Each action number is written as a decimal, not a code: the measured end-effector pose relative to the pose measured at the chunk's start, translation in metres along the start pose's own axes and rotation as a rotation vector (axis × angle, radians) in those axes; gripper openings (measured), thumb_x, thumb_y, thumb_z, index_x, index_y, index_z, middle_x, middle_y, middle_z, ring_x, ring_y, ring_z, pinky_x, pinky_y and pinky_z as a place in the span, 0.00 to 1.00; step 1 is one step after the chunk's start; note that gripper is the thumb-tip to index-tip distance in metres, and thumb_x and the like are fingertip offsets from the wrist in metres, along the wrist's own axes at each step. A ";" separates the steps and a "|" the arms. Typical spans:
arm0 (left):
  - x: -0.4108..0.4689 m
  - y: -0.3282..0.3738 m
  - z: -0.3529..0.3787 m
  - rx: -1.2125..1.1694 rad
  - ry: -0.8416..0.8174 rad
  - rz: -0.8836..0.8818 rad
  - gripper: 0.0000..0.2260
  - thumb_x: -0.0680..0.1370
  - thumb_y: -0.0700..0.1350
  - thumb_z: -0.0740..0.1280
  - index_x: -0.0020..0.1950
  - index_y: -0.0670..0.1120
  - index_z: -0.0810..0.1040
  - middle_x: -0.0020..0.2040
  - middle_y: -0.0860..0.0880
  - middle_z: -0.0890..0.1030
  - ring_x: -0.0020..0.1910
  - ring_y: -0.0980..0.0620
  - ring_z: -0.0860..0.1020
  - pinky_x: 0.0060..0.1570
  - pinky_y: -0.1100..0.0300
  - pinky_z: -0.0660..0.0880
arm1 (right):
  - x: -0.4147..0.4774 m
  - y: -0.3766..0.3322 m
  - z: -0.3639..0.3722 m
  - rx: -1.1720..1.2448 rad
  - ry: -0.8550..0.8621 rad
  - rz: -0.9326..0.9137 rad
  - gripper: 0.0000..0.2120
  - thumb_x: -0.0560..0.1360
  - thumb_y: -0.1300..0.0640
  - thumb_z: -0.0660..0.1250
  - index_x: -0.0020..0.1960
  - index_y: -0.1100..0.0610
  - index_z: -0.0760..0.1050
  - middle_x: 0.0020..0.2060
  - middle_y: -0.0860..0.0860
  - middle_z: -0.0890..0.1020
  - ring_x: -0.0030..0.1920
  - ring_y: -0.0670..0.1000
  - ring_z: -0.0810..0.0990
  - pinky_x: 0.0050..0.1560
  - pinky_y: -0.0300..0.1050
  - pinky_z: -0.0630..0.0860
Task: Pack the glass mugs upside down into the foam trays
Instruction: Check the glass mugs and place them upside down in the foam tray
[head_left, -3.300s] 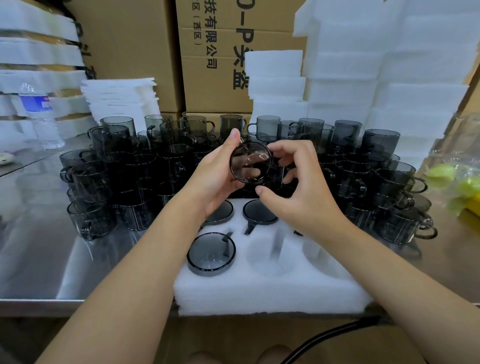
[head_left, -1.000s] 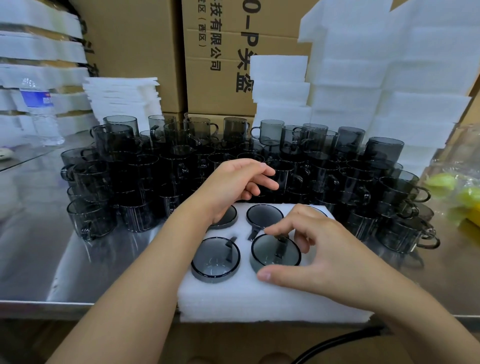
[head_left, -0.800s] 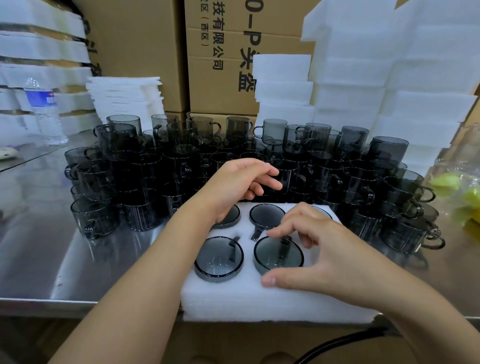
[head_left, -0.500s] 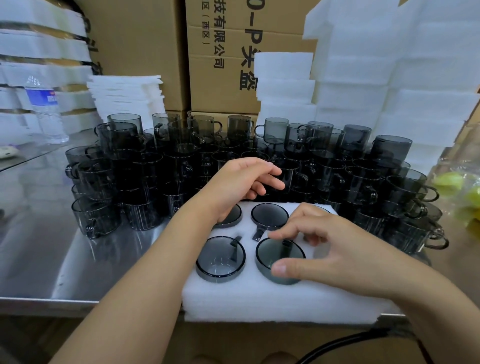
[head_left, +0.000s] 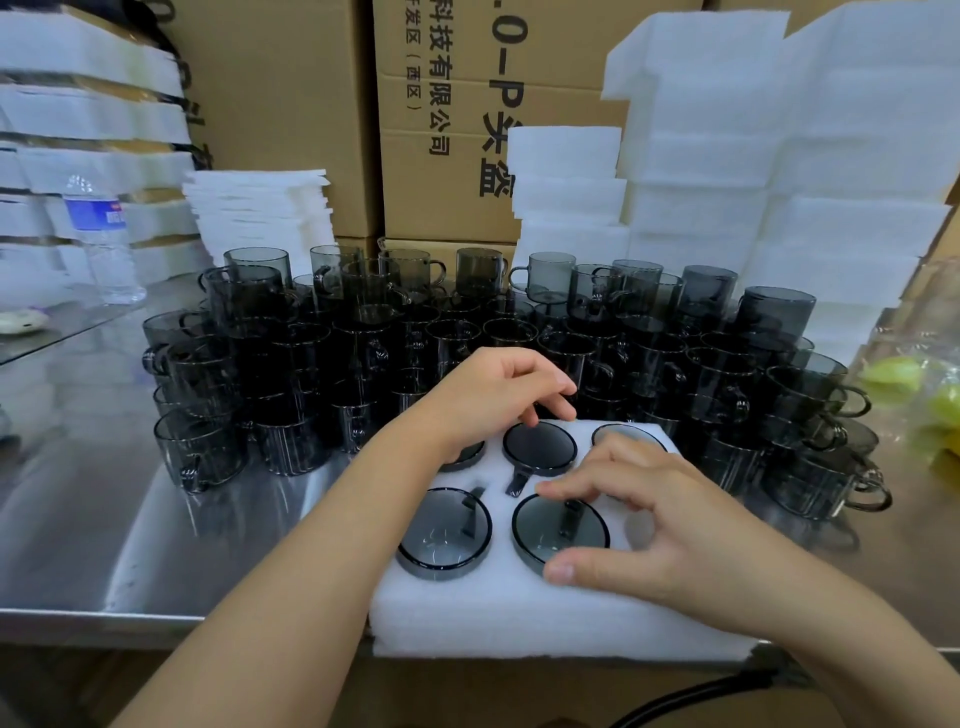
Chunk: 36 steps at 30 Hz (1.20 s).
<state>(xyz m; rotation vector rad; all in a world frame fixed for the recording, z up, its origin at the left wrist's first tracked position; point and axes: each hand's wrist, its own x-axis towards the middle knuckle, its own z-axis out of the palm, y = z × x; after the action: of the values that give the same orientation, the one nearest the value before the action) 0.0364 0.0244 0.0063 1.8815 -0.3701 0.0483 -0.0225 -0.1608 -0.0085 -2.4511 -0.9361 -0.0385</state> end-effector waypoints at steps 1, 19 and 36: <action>0.000 0.000 0.000 -0.009 0.004 0.001 0.09 0.79 0.42 0.63 0.43 0.49 0.81 0.38 0.53 0.85 0.28 0.62 0.73 0.30 0.74 0.69 | -0.002 0.001 0.001 -0.008 0.006 0.002 0.27 0.59 0.22 0.59 0.55 0.31 0.72 0.52 0.32 0.69 0.57 0.37 0.67 0.56 0.35 0.63; 0.001 -0.004 0.000 -0.015 -0.155 0.024 0.07 0.79 0.41 0.64 0.46 0.49 0.81 0.39 0.53 0.85 0.39 0.59 0.77 0.37 0.69 0.72 | 0.107 0.045 -0.073 -0.184 0.681 0.126 0.14 0.77 0.57 0.63 0.61 0.49 0.77 0.50 0.46 0.71 0.53 0.46 0.73 0.53 0.33 0.62; 0.002 -0.006 0.000 -0.022 -0.119 0.051 0.09 0.79 0.40 0.63 0.44 0.49 0.81 0.37 0.53 0.85 0.30 0.64 0.75 0.36 0.70 0.72 | 0.176 0.058 -0.072 -0.816 0.425 0.183 0.16 0.75 0.49 0.62 0.58 0.57 0.78 0.64 0.53 0.71 0.65 0.58 0.64 0.61 0.53 0.61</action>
<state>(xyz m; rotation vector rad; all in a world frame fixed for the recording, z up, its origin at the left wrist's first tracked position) 0.0396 0.0259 0.0014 1.8577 -0.4979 -0.0331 0.1591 -0.1226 0.0635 -3.0403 -0.5532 -1.0121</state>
